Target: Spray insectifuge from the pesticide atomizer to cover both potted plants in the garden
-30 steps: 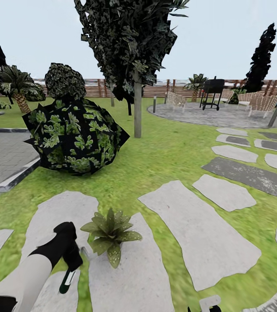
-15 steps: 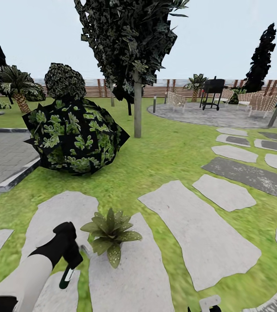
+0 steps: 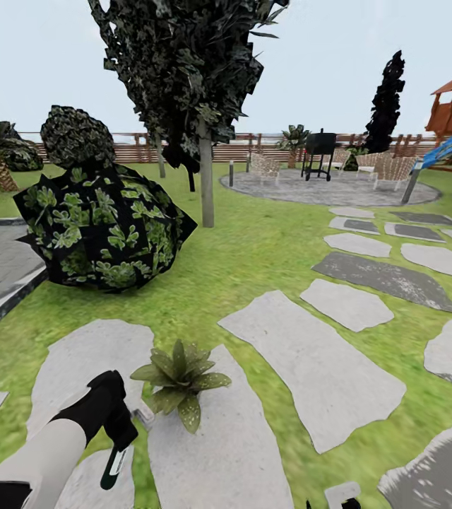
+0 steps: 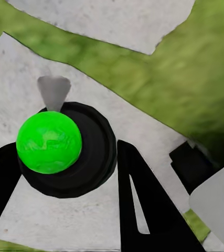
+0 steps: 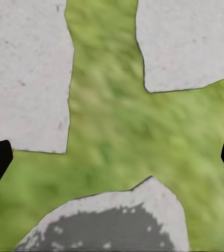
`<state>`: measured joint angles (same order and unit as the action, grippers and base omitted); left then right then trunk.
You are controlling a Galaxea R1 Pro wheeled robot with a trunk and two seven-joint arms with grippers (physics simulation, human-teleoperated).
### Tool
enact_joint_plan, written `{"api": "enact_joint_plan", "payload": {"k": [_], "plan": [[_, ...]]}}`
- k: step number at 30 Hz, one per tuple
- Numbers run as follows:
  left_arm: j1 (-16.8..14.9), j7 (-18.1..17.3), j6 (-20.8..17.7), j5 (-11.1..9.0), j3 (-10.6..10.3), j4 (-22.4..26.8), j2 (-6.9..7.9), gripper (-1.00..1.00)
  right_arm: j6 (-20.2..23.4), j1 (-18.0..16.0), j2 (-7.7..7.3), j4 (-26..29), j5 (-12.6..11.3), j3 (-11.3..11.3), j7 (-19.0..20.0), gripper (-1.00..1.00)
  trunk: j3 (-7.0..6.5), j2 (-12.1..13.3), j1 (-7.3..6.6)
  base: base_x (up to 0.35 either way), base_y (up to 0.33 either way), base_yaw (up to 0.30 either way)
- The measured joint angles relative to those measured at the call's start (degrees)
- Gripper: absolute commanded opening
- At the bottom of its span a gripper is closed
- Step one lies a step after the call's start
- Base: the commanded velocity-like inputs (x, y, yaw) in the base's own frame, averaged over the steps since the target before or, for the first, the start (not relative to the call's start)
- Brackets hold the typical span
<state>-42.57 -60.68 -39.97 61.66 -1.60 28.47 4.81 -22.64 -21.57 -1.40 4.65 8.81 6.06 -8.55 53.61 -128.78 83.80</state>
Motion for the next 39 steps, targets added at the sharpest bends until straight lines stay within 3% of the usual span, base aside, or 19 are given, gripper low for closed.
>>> {"api": "enact_joint_plan", "payload": {"k": [6, 11, 14, 18, 21, 22, 29, 39], "plan": [[0.0, 0.4, -0.2, -0.5, 0.1, -2.9, -0.17, -1.00, 0.0, 0.0, 0.00, 0.0, 0.0, 0.0, 0.0, 1.00, 0.01, 0.0, -0.02, -0.141, 0.234, -0.288], [0.0, 0.6, -0.2, -1.6, 0.2, -2.3, -2.21, -1.00, 0.0, 0.0, 0.00, 0.0, 0.0, 0.0, 0.0, 1.00, 0.00, 0.0, -0.02, -0.045, 0.056, -0.254], [1.0, 1.8, 0.3, -3.9, 2.0, -2.8, -2.62, -1.00, 0.0, 0.0, 0.00, 0.0, 0.0, 0.0, 0.0, 1.00, 0.00, 0.0, -0.02, -0.001, 0.001, -0.070], [2.5, 8.8, 0.4, -6.7, 2.4, -2.4, -2.67, -1.00, 0.0, 0.0, 0.03, 0.0, 0.0, 0.0, 0.0, 1.00, 0.00, 0.0, -0.02, 0.000, 0.000, -0.010], [2.6, 10.3, 0.3, -8.2, 2.6, -2.2, -2.54, -1.00, 0.0, 0.0, 0.07, -0.1, 0.0, 0.0, 0.0, 1.00, 0.00, 0.0, -0.02, 0.000, 0.000, -0.050], [2.7, 11.1, 0.3, -9.9, 2.6, -2.2, -2.57, -1.00, 0.0, 0.0, 0.03, -0.1, 0.0, 0.0, 0.0, 1.00, 0.00, 0.0, -0.02, 0.000, 0.000, -0.232], [2.7, 11.9, 0.3, -10.4, 2.6, -2.2, -2.28, -1.00, 0.0, 0.0, 0.05, -0.1, 0.0, 0.0, 0.0, 1.00, 0.00, 0.0, -0.02, -0.012, 0.013, -0.263], [2.8, 11.9, 0.1, -10.5, 2.7, -2.2, -2.06, -1.00, 0.1, 0.0, 0.01, -0.1, 0.0, 0.0, 0.0, 1.00, 0.00, 0.0, 0.00, -0.175, 0.240, -0.025]]}}
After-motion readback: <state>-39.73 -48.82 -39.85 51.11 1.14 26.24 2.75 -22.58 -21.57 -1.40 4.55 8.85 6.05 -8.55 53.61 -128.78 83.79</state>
